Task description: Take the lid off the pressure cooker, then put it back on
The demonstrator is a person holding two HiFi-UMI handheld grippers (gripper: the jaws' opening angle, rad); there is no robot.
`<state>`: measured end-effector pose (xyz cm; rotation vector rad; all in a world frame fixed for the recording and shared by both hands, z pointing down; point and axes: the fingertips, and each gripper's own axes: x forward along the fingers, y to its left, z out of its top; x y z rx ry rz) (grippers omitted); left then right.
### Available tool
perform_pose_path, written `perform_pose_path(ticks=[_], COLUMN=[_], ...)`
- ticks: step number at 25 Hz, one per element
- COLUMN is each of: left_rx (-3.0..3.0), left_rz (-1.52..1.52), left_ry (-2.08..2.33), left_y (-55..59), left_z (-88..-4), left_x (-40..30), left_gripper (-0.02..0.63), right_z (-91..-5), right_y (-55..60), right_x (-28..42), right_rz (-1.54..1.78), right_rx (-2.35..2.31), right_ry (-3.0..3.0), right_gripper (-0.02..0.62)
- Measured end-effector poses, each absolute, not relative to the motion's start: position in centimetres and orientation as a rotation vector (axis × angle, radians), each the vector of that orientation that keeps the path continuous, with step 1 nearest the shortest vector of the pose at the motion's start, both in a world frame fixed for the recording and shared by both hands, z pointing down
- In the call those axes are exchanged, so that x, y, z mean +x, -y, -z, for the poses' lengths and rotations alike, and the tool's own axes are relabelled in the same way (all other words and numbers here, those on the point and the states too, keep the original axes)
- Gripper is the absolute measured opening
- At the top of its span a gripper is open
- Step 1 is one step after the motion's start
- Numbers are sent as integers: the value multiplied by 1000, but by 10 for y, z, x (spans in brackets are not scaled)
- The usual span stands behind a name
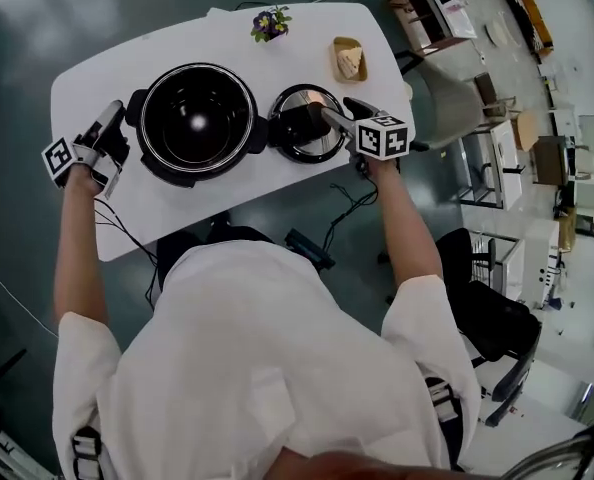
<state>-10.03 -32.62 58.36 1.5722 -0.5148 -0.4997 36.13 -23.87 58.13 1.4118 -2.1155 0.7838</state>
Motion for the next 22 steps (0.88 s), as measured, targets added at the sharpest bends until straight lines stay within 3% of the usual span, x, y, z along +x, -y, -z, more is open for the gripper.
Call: perform_pose_path(ticks=[6, 12, 22], left_rx=[1557, 1524, 1517], left_rz=[465, 555, 604], left_ry=[479, 438, 456], left_y=[320, 322, 325], left_z=[-600, -602, -603], left_x=[-81, -84, -84], left_gripper=[150, 73, 69], right_z=[-632, -675, -727], right_y=[227, 215, 227], right_x=[371, 371, 380], right_rz=[-949, -1091, -1024], right_rx=[1378, 1338, 1255], right_ry=[2008, 1900, 1721], right_gripper=[287, 287, 287])
